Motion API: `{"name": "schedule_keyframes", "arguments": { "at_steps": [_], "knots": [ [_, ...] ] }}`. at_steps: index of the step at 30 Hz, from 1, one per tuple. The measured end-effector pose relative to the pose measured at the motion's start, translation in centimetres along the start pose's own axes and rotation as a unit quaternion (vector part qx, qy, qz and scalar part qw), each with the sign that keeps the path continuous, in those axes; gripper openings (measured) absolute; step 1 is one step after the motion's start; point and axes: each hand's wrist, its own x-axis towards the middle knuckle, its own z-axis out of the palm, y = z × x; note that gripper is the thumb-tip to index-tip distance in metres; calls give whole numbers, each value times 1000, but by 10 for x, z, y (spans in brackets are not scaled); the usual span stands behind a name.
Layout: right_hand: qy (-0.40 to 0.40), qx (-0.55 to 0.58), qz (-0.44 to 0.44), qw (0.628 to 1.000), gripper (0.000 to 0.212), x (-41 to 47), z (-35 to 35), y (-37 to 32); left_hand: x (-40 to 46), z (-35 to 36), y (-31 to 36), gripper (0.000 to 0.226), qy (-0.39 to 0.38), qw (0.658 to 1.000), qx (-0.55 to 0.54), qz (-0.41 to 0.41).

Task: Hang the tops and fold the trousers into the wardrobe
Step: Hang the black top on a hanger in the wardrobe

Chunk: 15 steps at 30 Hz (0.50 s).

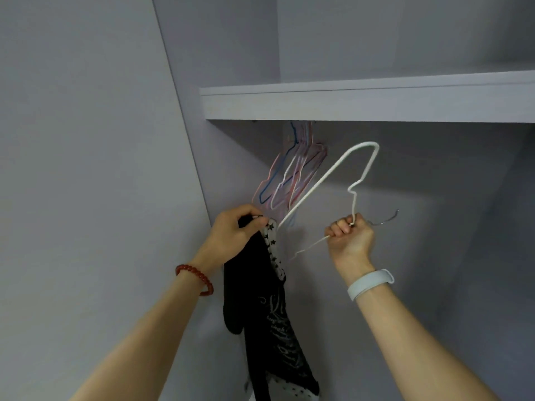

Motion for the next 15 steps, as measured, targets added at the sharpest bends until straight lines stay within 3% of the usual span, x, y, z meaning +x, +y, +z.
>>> {"name": "schedule_keyframes", "arguments": {
  "at_steps": [5,9,15],
  "knots": [
    [5,-32,31,999,35,9,7,7,4,-13,5,14,23,998,-49,8],
    [24,-129,93,987,38,12,-2,33,8,-17,8,10,33,998,-61,3],
    [25,-301,11,953,36,20,-7,15,1,-32,-18,9,121,992,16,-40]
  ]
}}
